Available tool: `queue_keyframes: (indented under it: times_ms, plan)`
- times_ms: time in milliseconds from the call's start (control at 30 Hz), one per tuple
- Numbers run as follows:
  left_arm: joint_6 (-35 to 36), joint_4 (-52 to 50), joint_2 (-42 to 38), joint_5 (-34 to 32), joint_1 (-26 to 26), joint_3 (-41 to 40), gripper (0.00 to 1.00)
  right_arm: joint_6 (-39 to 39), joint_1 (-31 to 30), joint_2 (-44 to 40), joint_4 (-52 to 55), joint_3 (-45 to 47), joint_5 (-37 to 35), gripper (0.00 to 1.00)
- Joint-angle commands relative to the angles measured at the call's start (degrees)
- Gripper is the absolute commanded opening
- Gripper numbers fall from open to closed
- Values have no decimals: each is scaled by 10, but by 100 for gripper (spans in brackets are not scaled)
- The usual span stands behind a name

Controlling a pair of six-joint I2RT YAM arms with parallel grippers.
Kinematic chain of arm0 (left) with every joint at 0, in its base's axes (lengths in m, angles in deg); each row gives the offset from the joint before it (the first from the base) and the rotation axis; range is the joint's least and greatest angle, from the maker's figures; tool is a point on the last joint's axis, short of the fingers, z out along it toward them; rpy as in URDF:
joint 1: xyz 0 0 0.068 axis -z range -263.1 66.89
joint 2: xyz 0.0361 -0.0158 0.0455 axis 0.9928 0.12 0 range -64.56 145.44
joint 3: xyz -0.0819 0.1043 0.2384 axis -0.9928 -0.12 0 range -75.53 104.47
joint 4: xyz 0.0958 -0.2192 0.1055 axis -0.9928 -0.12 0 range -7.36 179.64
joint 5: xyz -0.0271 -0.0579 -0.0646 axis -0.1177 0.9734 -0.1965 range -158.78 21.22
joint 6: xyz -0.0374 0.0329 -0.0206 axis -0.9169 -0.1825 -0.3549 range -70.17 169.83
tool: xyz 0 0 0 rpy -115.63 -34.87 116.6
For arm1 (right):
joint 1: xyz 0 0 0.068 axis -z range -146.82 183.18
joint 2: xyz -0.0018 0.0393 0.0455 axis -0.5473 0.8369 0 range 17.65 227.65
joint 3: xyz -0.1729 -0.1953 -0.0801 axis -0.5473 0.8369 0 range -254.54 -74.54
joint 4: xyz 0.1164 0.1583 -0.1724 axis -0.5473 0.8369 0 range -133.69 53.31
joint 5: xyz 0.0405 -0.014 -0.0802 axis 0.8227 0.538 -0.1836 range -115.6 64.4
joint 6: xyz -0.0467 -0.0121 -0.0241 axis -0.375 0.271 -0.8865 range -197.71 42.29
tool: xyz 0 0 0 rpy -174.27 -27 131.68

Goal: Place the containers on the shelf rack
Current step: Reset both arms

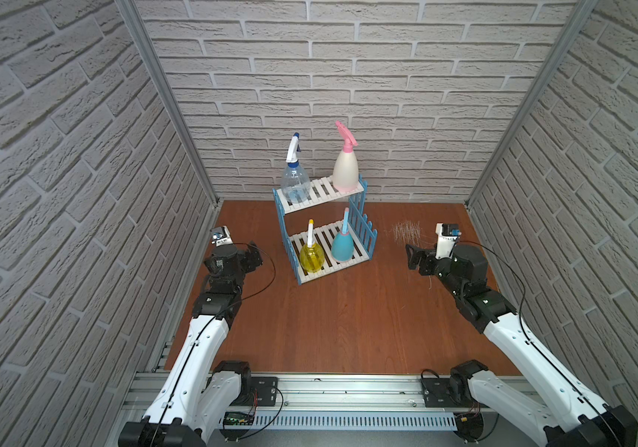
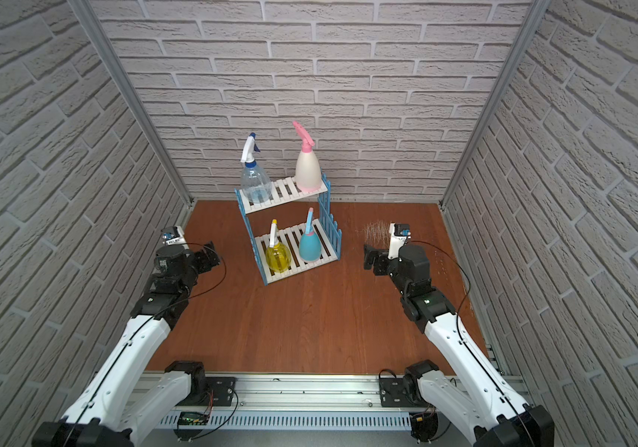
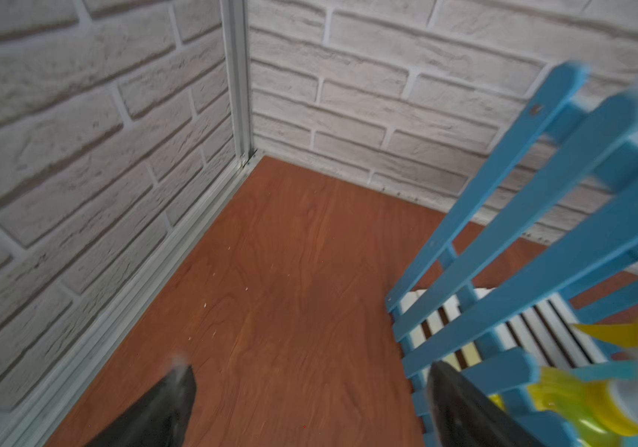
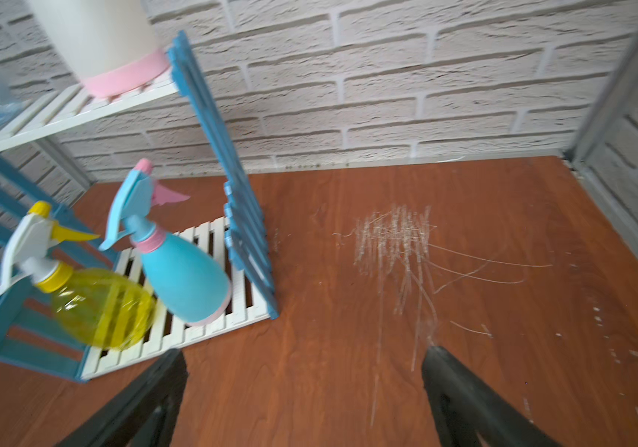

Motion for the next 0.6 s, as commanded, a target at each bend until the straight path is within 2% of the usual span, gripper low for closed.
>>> queue_keyframes:
  times_ms: [0, 200, 367, 467, 567]
  plan:
    - [-3, 143, 29, -54, -10, -61, 98, 3, 51, -2, -60, 26, -5, 99]
    - [62, 380, 117, -63, -10, -170, 98, 10, 119, 30, -116, 59, -9, 99]
    - [141, 495, 203, 11, -7, -197, 98, 8, 157, 51, -147, 84, -16, 99]
    - [156, 597, 258, 26, -10, -223, 98, 0, 171, 60, -169, 102, -17, 99]
    - [162, 635, 328, 53, -14, -213, 98, -6, 188, 75, -192, 127, -22, 99]
